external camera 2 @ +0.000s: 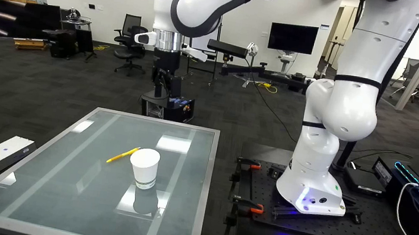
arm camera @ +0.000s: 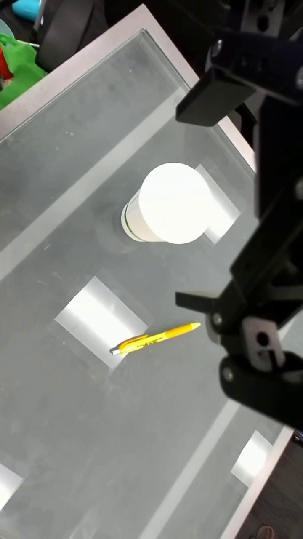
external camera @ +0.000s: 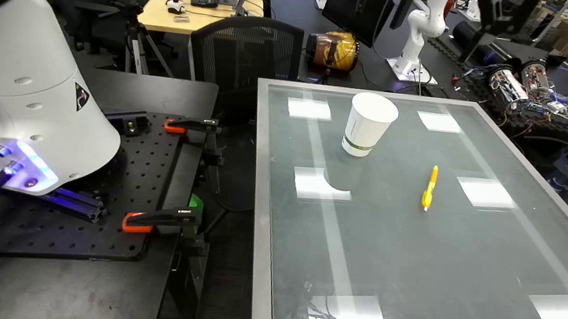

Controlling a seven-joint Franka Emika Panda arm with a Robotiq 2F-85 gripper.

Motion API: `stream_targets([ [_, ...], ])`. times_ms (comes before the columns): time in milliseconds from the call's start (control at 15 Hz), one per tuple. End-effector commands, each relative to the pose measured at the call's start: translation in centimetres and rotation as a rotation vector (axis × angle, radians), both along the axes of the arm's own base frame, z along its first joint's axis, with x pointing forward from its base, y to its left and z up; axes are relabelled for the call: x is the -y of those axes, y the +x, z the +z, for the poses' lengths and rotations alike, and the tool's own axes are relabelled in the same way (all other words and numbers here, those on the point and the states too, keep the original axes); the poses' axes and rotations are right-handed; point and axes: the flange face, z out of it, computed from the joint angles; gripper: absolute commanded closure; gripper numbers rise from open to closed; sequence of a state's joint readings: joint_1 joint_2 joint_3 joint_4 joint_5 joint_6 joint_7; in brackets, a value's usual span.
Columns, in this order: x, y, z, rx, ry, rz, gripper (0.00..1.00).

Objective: Put the yellow pen in the cup

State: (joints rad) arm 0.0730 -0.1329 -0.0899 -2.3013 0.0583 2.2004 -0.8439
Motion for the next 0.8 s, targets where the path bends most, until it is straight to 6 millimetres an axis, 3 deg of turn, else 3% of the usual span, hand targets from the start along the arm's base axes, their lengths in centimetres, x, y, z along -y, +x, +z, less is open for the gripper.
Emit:
stream_targets([
  [0, 0.1, 1.5, -1.1, -0.009, -0.019, -0.002, 0.00],
  [733, -0.2, 8.1, -8.0, -0.002, -0.087, 0.129, 0.00],
])
